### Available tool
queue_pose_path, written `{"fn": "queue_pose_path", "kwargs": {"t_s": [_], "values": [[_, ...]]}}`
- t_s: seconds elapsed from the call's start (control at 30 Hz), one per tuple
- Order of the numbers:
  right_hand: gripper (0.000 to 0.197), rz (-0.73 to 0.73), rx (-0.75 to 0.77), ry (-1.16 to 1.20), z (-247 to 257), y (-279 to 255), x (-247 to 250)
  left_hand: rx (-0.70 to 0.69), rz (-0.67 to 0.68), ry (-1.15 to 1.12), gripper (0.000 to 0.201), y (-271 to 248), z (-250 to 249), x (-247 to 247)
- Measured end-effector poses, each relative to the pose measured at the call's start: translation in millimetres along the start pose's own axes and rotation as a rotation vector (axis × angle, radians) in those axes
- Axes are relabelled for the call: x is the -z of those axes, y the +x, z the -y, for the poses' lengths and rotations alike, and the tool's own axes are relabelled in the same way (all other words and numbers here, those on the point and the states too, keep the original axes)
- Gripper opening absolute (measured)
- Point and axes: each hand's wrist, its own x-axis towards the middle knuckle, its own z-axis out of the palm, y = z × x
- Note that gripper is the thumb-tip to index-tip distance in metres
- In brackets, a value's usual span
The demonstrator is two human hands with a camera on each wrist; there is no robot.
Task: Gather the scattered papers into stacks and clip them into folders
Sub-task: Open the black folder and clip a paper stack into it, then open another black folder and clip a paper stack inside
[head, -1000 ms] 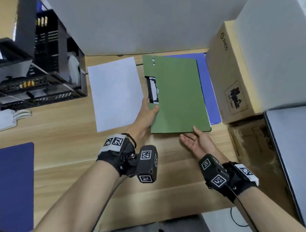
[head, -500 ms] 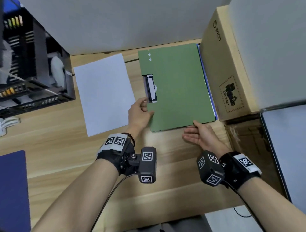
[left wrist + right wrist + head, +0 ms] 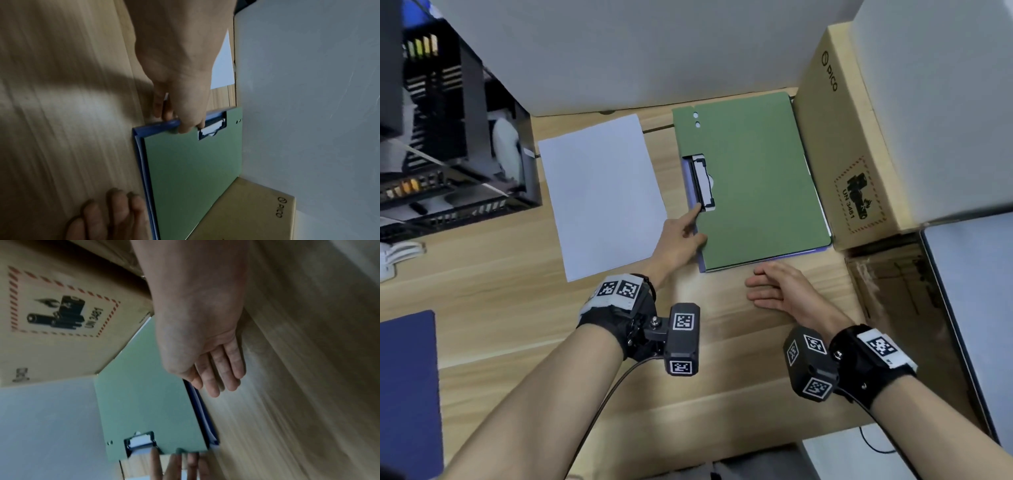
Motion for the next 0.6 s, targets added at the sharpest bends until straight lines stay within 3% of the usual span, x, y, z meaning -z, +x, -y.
{"fn": "queue_pose_path", "kwargs": {"t_s": [0.1,0.33,0.6], "values": [[0.021,0.057,-0.003,-0.119,-9,-6,-21,0.035,0.046,-0.120,0.053,-23,3,18],[0.019,0.167,-0.050,-0.243,-31,-15,-100,0.061,-0.061,-0.193,0.027,-95,58,92],[0.017,0.279,-0.009,-0.408,-77,-34,-247,0.147,-0.336,-0.147,0.031,-208,177,219]]}}
